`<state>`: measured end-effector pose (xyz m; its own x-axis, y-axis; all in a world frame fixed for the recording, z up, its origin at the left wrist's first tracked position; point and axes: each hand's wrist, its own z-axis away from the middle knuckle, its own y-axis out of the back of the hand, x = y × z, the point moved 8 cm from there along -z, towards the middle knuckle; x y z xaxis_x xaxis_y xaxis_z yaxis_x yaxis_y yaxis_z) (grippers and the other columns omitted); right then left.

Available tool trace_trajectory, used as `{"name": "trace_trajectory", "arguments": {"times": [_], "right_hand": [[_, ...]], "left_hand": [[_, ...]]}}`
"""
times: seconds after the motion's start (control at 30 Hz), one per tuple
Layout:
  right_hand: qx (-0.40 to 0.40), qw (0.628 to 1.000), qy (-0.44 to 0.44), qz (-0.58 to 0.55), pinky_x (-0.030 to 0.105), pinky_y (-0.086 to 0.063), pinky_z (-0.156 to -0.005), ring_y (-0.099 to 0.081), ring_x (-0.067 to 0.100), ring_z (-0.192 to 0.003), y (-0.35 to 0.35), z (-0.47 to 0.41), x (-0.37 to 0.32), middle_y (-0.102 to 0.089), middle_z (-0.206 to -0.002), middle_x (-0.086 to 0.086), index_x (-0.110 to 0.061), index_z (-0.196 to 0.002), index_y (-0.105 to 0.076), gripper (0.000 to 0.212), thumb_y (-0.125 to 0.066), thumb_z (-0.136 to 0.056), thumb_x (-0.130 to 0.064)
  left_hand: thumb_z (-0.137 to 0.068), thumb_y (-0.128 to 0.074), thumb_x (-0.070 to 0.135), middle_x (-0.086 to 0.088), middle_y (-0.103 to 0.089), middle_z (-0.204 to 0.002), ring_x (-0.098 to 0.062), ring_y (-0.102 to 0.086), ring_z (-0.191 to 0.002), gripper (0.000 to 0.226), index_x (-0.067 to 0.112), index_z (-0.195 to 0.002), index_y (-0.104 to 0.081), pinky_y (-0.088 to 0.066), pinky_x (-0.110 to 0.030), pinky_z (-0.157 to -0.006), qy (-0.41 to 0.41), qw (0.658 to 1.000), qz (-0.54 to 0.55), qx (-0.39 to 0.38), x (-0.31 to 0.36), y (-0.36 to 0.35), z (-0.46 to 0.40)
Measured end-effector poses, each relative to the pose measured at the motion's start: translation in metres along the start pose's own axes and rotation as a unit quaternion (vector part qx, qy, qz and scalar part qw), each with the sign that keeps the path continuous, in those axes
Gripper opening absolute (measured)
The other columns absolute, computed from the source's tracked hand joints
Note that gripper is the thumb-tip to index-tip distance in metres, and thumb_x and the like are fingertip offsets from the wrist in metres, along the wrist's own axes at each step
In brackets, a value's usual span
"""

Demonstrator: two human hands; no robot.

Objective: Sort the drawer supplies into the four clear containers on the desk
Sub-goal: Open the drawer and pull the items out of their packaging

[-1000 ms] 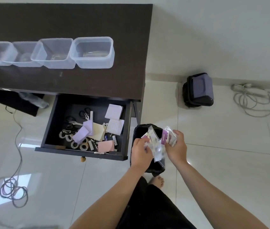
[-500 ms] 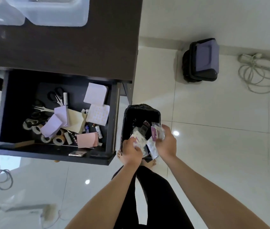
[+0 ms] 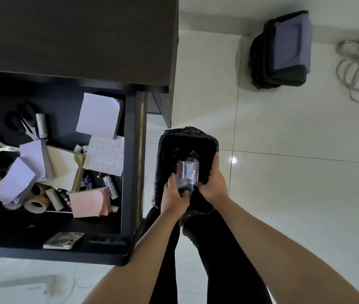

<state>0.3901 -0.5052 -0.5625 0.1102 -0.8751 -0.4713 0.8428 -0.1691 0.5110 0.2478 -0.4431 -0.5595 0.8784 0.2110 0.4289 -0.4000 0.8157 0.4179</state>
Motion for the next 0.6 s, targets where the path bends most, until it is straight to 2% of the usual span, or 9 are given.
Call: {"name": "trace_trajectory", "arguments": {"times": [0.13, 0.3, 0.43, 0.5, 0.53, 0.6], "right_hand": [[-0.007, 0.999, -0.047, -0.003, 0.027, -0.045, -0.052, -0.060, 0.021, -0.077, 0.008, 0.014, 0.003, -0.059, -0.096, 0.002, -0.026, -0.149, 0.006, 0.101, -0.060, -0.076, -0.008], [-0.020, 0.999, -0.047, -0.012, 0.034, -0.055, -0.067, -0.063, 0.023, -0.090, 0.021, 0.050, -0.002, -0.060, -0.114, 0.005, -0.034, -0.146, -0.010, 0.090, -0.055, -0.072, -0.009], [-0.012, 0.999, -0.026, -0.028, 0.028, -0.048, -0.069, -0.063, 0.026, -0.099, 0.044, 0.092, -0.020, -0.061, -0.117, 0.007, -0.024, -0.147, -0.017, 0.080, -0.055, -0.080, -0.004], [-0.011, 0.999, -0.016, -0.029, 0.027, -0.045, -0.072, -0.061, 0.026, -0.105, 0.054, 0.112, -0.028, -0.061, -0.119, 0.007, -0.022, -0.148, -0.018, 0.076, -0.055, -0.083, -0.005], [-0.008, 0.999, -0.017, -0.031, 0.027, -0.046, -0.074, -0.060, 0.026, -0.106, 0.055, 0.116, -0.028, -0.060, -0.120, 0.006, -0.022, -0.147, -0.020, 0.074, -0.055, -0.084, -0.006], [0.003, 0.999, -0.011, -0.049, 0.028, -0.048, -0.079, -0.060, 0.024, -0.107, 0.062, 0.133, -0.036, -0.061, -0.120, 0.005, -0.021, -0.146, -0.026, 0.067, -0.055, -0.086, -0.009]], "left_hand": [[-0.093, -0.052, 0.024, -0.007, -0.028, -0.152, -0.025, -0.036, -0.137, 0.069, 0.019, -0.150, -0.014, -0.039, -0.035, -0.101, 0.019, 1.000, -0.006, -0.013, -0.010, -0.001, 0.020], [-0.094, -0.050, 0.025, -0.009, -0.029, -0.152, -0.026, -0.039, -0.135, 0.066, 0.019, -0.149, -0.016, -0.043, -0.036, -0.098, 0.035, 0.999, -0.021, -0.019, -0.011, 0.008, 0.058], [-0.094, -0.049, 0.026, -0.009, -0.031, -0.150, -0.027, -0.046, -0.128, 0.064, 0.019, -0.149, -0.018, -0.043, -0.030, -0.088, 0.023, 0.999, -0.033, -0.030, 0.005, 0.014, 0.096], [-0.092, -0.048, 0.030, -0.009, -0.035, -0.148, -0.027, -0.046, -0.126, 0.062, 0.020, -0.147, -0.021, -0.038, -0.030, -0.098, 0.007, 0.999, -0.043, -0.024, 0.018, 0.019, 0.116], [-0.091, -0.048, 0.032, -0.009, -0.037, -0.147, -0.027, -0.046, -0.125, 0.063, 0.020, -0.146, -0.022, -0.034, -0.035, -0.105, -0.003, 0.998, -0.056, -0.022, 0.023, 0.019, 0.121], [-0.091, -0.050, 0.029, -0.008, -0.038, -0.144, -0.026, -0.047, -0.124, 0.062, 0.017, -0.146, -0.024, -0.033, -0.033, -0.106, -0.031, 0.998, -0.057, -0.020, 0.041, 0.026, 0.140]]}}
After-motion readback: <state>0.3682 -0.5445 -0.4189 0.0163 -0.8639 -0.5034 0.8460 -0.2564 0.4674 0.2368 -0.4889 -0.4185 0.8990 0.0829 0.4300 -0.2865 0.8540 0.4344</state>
